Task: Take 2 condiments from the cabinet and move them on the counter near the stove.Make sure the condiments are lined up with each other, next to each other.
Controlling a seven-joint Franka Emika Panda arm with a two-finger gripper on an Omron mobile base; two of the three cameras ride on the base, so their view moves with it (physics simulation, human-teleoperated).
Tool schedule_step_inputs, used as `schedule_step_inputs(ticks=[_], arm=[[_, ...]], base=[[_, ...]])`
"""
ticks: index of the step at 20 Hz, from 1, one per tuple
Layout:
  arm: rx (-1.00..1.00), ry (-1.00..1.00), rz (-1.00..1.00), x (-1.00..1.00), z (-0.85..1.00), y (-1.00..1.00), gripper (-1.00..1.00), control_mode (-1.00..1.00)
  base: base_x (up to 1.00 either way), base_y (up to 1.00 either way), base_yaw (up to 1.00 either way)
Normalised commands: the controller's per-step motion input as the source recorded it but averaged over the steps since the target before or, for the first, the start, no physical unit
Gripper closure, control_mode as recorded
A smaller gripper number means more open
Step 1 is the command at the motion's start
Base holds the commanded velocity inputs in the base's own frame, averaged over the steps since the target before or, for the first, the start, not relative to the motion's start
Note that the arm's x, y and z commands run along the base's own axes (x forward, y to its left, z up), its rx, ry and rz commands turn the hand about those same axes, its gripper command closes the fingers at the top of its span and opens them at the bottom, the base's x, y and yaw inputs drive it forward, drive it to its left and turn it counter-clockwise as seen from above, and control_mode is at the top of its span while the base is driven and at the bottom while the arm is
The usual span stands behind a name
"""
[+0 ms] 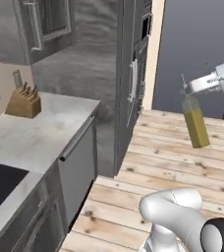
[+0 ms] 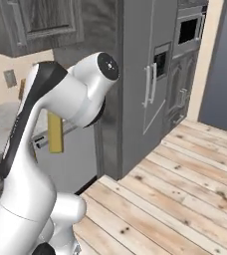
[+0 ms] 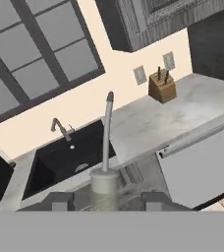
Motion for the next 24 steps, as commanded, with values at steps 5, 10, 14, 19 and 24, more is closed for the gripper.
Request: schedule_step_inputs(ticks=[5,10,14,19,24], arm=[[0.00,0.00,0.00,0.00,0.00,0.00,1.00,1.00],[0.00,0.00,0.00,0.00,0.00,0.00,1.00,1.00],[0.00,0.00,0.00,0.00,0.00,0.00,1.00,1.00],[0.00,0.00,0.00,0.00,0.00,0.00,1.00,1.00],[0.00,0.00,0.00,0.00,0.00,0.00,1.00,1.00]], base=[[0.34,-0.74,-0.68],[0.32,-0.59,-0.67],[0.33,-0.48,-0.67],[0.42,-0.45,-0.65],[0.40,-0.40,-0.65]])
